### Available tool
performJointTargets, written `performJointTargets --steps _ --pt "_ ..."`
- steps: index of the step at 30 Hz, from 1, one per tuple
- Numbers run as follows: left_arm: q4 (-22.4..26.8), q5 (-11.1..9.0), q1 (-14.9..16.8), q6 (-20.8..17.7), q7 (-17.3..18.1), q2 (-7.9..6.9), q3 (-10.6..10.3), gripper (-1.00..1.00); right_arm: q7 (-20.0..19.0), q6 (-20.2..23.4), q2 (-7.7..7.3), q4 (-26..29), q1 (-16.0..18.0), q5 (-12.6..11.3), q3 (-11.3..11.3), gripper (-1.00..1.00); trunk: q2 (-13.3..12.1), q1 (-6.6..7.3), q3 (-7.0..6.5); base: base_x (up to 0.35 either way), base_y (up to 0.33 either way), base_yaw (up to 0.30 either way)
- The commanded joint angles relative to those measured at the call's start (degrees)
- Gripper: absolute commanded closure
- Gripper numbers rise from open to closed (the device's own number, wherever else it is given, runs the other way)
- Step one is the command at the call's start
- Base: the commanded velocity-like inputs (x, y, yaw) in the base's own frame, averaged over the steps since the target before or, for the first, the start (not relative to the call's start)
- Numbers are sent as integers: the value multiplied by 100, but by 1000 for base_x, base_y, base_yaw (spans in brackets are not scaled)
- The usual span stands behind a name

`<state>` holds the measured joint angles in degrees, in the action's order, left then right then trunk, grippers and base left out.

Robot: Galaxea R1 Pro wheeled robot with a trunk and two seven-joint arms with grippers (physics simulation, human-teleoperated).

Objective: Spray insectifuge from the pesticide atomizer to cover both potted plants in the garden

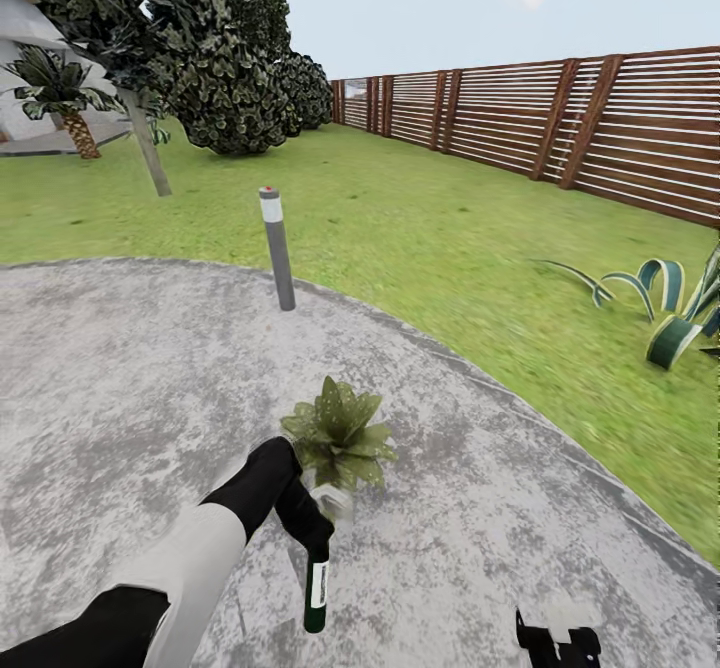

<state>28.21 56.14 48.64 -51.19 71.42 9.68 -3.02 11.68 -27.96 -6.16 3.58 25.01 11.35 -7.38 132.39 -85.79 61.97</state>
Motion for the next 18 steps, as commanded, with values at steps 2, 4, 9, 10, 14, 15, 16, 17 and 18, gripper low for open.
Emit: performJointTargets --steps 2,4,9,10,14,15,16,17,18 --pt "-2 62 -28 193 44 -11 3 100 19 -17 0 -6 4 61 -44 -100 2 5 5 -338 2 0" --pt "31 68 -93 394 18 -29 3 100 19 -17 4 -6 4 61 -39 -100 2 5 5 -338 1 0" --pt "48 -476 -595 2524 -844 -37 62 100 27 -17 1 -23 4 69 -44 -100 2 5 5 -313 0 0" --pt "57 -483 -631 2564 -851 -35 63 100 28 -17 1 -23 4 69 -44 -100 2 5 5 -315 0 0" --pt "57 -662 -677 2621 -862 -14 65 100 28 -17 9 -24 4 69 -37 -100 2 5 5 -331 0 0" --pt "63 -817 -679 2630 -866 -17 63 100 28 -17 13 -24 4 70 -36 -100 2 5 5 -336 -6 0" --pt "66 -967 -679 2639 -882 -20 59 100 28 -17 16 -24 4 70 -36 -100 2 5 5 -333 -51 0" --pt "68 -1067 -680 2644 -932 -21 58 100 28 -17 17 -24 4 70 -35 -100 2 5 5 -319 -98 0" --pt "66 -1123 -680 2647 -1019 -20 55 100 28 -18 17 -24 4 70 -35 -100 2 5 5 -302 -131 57"
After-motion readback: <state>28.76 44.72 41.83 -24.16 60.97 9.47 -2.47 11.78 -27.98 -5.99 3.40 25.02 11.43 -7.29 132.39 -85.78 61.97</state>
